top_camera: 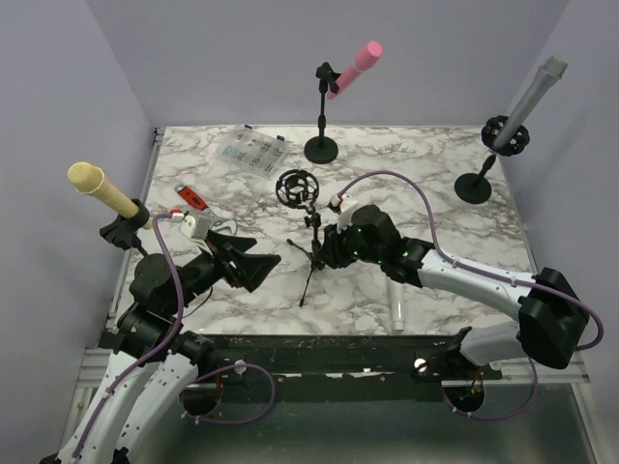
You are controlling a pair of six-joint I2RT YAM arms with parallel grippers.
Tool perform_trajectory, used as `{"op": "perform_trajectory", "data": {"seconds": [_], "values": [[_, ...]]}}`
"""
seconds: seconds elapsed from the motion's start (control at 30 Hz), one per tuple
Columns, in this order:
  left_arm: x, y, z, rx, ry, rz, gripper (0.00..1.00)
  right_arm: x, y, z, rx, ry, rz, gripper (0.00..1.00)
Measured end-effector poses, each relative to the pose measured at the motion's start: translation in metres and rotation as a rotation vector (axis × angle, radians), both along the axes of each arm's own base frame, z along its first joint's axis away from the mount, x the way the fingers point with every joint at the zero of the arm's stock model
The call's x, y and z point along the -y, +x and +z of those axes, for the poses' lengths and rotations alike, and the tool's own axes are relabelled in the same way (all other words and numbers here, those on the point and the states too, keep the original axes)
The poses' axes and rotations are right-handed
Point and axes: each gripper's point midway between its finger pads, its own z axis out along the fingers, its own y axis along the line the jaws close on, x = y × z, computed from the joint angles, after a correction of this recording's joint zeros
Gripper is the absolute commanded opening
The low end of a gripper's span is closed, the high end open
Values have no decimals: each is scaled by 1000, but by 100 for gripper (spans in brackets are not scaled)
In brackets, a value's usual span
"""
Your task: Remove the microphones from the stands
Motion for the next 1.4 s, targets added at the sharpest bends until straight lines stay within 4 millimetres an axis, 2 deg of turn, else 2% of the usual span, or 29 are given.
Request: {"op": "perform_trajectory", "data": {"seconds": [0.27, 0.43, 0.67, 0.7, 0.73, 0.87, 0.97, 1.13, 1.4], "values": [[-2, 1, -3, -1, 0, 11, 99, 8, 4, 1, 202, -230, -106, 1], [-2, 0, -4, -1, 0, 14, 99, 2, 2, 5, 310, -330, -158, 1], [-3, -2, -4, 2, -2, 14, 99, 10, 4, 2, 352, -391, -207, 1], [-4, -2, -4, 4, -2, 15, 99, 10, 4, 3, 353, -393, -210, 4], [-4, -2, -3, 6, -3, 15, 99, 11, 4, 2, 353, -395, -212, 11], [-4, -3, -3, 10, -5, 16, 99, 11, 4, 3, 352, -395, -211, 49], [-4, -3, -5, 7, -4, 17, 99, 10, 3, 4, 346, -384, -207, 71], [-5, -3, -5, 5, -3, 19, 99, 9, -2, 26, 349, -309, -207, 83], [-5, -3, -5, 5, -3, 19, 99, 11, -13, 102, 367, -76, -225, 90]]}}
